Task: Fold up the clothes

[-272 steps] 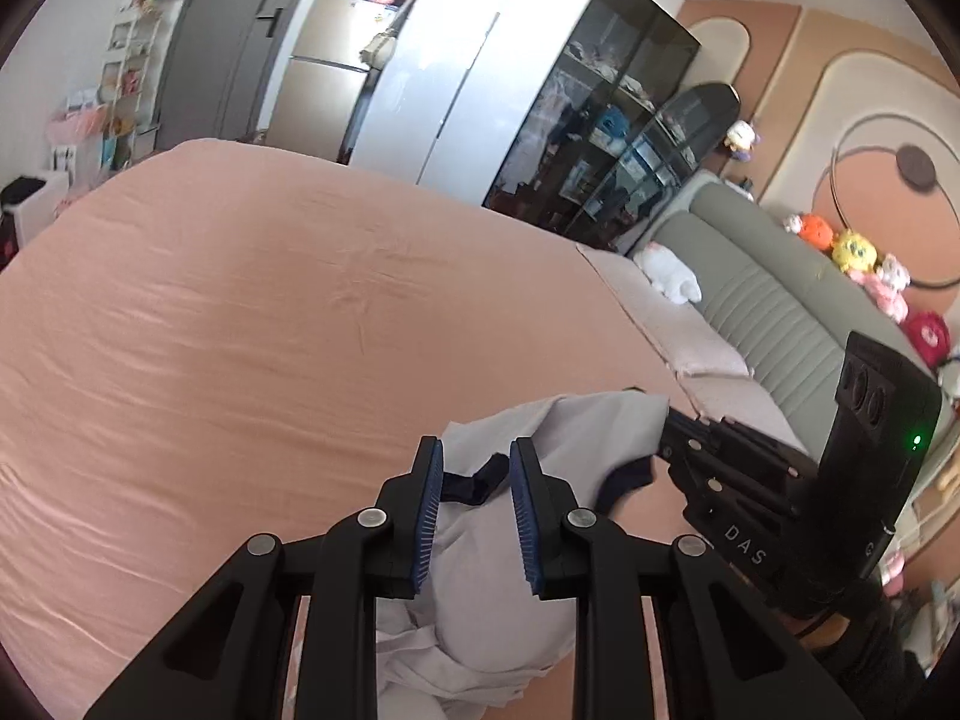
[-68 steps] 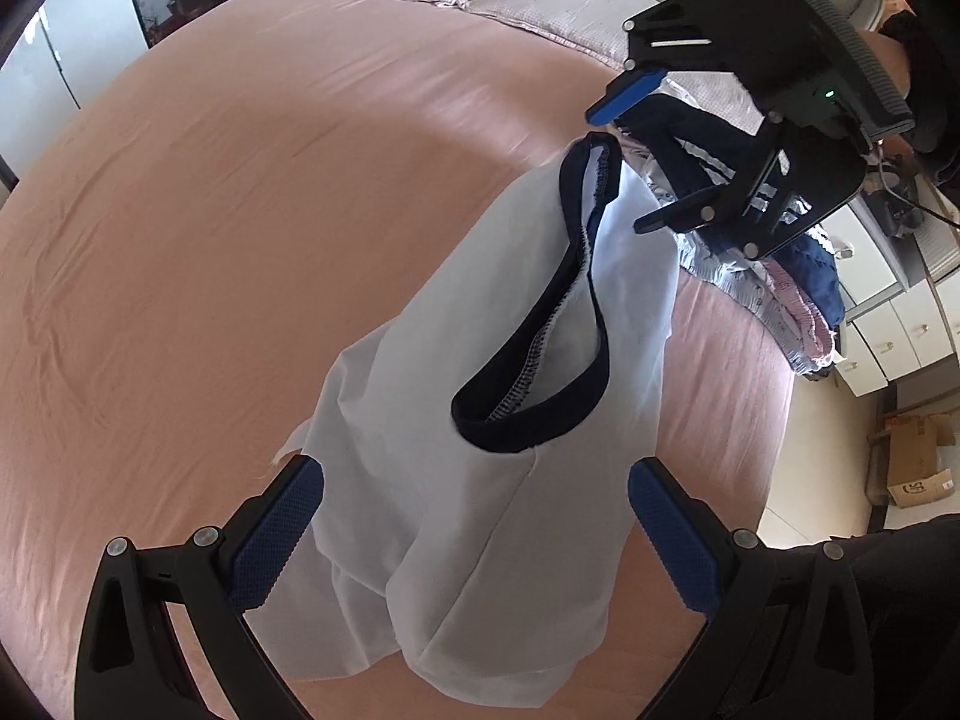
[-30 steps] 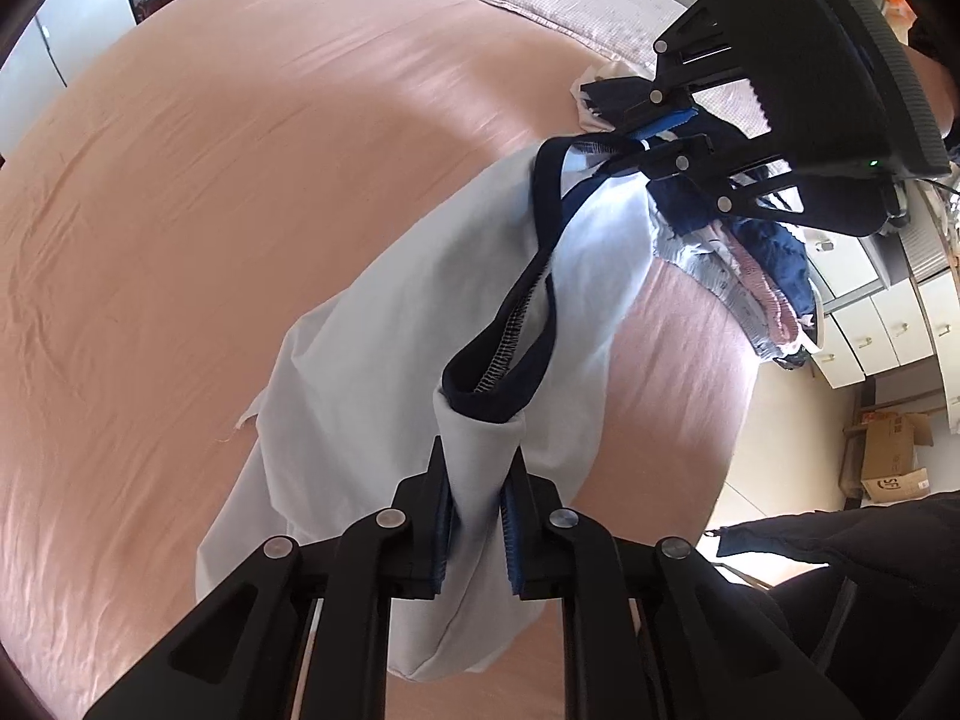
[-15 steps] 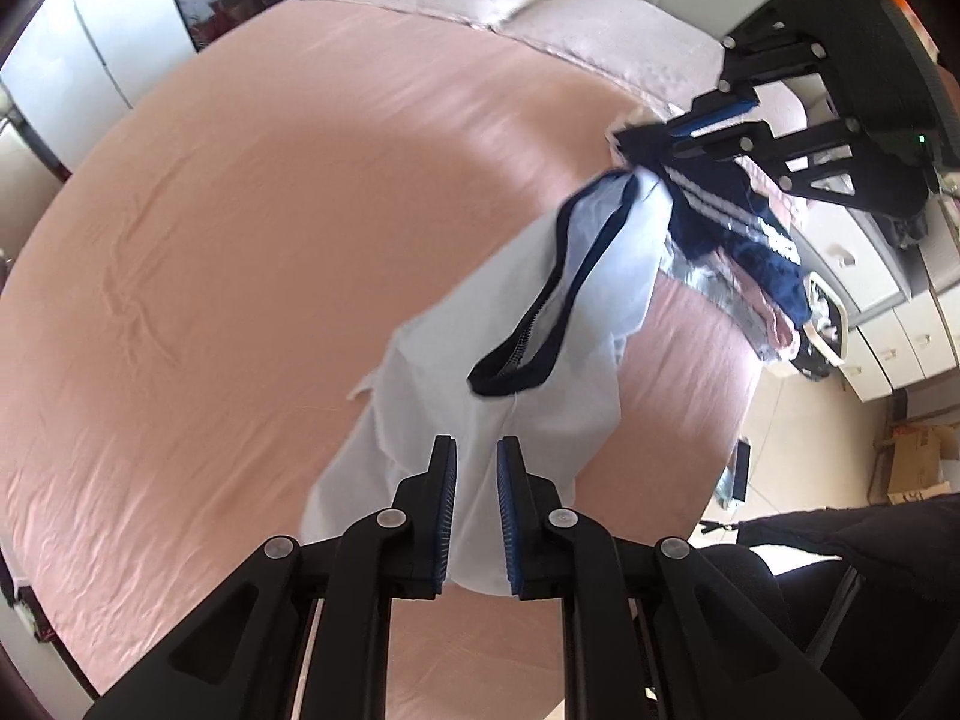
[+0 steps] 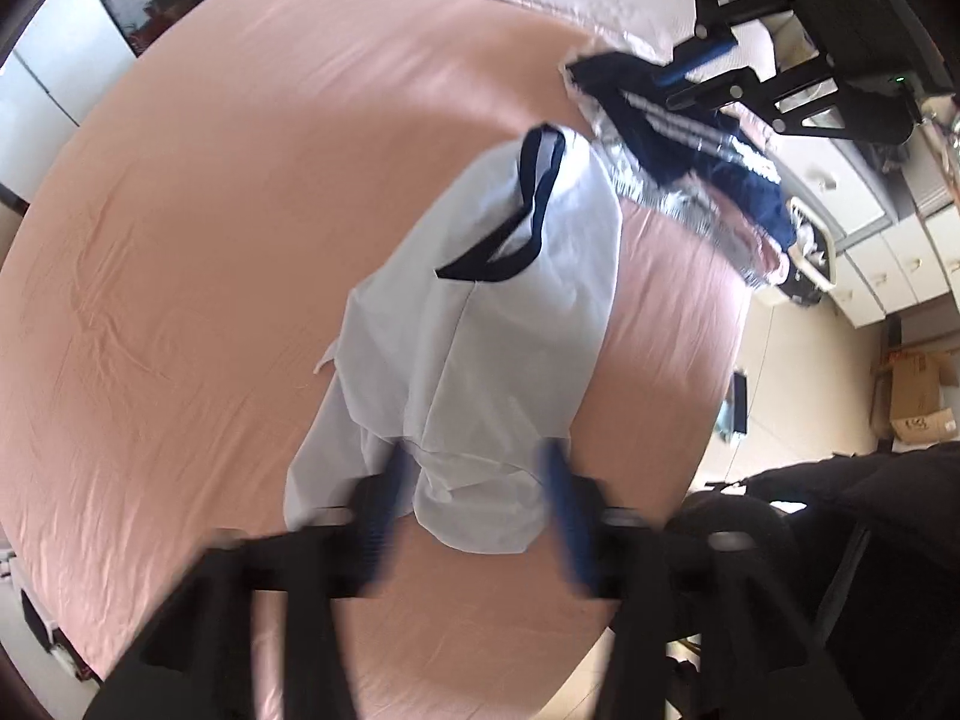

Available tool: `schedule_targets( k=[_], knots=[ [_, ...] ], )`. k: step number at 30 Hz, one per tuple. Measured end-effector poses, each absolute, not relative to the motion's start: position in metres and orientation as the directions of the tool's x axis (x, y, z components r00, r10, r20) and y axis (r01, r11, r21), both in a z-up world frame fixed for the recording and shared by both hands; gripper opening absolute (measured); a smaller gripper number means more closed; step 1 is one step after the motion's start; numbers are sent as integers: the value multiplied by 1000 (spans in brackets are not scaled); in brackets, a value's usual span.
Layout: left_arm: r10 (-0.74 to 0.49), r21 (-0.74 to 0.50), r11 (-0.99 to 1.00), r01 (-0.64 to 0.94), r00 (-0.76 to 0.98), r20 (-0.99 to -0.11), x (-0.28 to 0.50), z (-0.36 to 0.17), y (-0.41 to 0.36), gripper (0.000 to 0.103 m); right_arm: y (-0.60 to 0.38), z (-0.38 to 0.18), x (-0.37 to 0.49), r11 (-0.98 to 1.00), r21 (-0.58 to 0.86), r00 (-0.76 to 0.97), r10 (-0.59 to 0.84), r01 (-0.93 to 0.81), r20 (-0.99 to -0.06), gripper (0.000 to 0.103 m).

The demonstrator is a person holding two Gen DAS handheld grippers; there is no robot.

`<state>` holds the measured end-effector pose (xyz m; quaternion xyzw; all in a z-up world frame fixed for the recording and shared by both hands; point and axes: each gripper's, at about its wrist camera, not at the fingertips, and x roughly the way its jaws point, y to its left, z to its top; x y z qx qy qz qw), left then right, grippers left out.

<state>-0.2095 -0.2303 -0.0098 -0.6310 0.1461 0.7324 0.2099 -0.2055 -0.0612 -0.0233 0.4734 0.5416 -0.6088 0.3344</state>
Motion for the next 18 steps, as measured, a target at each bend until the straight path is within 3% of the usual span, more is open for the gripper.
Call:
schedule_targets(
  k=[1,3,4,18],
  knots=[
    [126,-55,-866,-496,-111,-986,-211,-13,-230,103,-60,-27,-206,-180,-338,-323,107,924,-940,27],
    [135,-67,-861,-504,-100,-986,-215,-21,-228,103,-56,-35,-207,-169,-328,-314,106,929,-943,59],
    [143,-78,-861,-503,-92,-985,-218,-26,-228,103,-54,-39,-210,-173,-316,-304,93,933,-948,63],
    [203,-156,-881,-447,-59,-977,-260,-73,-235,103,-38,-116,-270,-267,-207,-185,103,941,-977,63]
  ],
)
